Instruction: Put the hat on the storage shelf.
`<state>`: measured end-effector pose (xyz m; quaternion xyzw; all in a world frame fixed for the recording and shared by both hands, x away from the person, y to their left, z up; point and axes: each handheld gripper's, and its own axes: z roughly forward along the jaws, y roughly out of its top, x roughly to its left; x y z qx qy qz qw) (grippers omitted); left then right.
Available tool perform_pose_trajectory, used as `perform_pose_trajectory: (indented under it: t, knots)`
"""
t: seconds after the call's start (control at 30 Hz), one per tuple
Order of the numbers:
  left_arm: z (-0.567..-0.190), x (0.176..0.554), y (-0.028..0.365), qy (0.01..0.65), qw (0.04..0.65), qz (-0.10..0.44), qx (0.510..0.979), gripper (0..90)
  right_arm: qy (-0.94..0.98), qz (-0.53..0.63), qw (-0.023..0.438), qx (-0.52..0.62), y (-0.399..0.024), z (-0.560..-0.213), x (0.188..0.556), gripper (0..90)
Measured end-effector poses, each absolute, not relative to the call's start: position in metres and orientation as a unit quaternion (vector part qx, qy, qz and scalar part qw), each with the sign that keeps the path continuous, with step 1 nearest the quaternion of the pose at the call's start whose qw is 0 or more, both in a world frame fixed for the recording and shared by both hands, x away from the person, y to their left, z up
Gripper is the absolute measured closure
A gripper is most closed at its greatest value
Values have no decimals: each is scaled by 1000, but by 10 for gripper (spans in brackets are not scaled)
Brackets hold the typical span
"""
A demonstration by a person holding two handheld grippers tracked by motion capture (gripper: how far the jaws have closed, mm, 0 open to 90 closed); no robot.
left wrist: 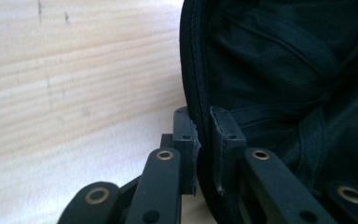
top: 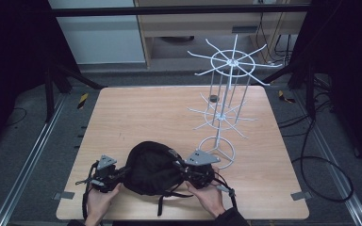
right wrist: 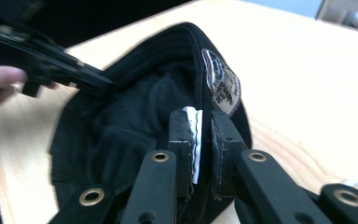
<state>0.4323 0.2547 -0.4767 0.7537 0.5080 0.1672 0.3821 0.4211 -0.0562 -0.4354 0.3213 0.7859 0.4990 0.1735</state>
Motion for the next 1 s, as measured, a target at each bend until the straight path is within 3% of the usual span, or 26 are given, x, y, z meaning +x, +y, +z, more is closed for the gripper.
perform_pose_trajectory:
  t: [0.6, 1.0]
  knots:
    - [-485, 462, 240, 507, 410, 159, 741, 806, 812, 512, 139, 244, -53, -442, 406, 812]
    - [-483, 460, 242, 494, 412, 154, 750, 744, 811, 498, 156, 263, -57, -448, 402, 812]
